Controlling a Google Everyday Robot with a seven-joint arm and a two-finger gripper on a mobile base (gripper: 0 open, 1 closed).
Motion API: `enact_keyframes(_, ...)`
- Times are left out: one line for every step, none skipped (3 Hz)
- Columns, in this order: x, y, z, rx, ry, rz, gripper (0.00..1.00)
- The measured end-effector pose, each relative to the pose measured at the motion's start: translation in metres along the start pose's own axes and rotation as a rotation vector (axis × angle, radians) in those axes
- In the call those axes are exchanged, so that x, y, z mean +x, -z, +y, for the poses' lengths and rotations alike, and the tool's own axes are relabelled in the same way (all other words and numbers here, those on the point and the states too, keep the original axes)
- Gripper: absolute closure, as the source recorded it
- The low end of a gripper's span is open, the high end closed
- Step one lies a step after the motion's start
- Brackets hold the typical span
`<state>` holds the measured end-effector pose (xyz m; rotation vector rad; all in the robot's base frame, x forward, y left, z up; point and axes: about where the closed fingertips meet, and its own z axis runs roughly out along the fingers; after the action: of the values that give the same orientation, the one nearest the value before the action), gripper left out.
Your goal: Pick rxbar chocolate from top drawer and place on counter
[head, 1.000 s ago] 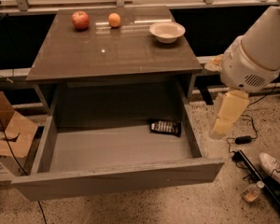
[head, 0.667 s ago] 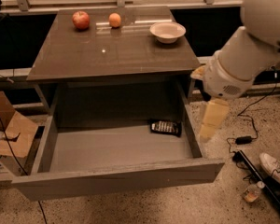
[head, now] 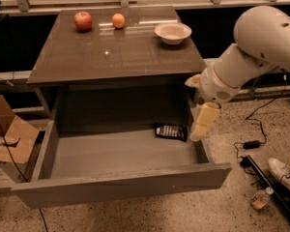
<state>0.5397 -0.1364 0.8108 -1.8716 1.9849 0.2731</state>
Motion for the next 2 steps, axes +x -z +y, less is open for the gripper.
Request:
enact_keyframes(0.000, -0.002, 0.000, -0.001, -0.002, 0.001, 0.00)
enact_keyframes(0.000, -0.029, -0.003, -0.033, 0.006, 0.009, 0.00)
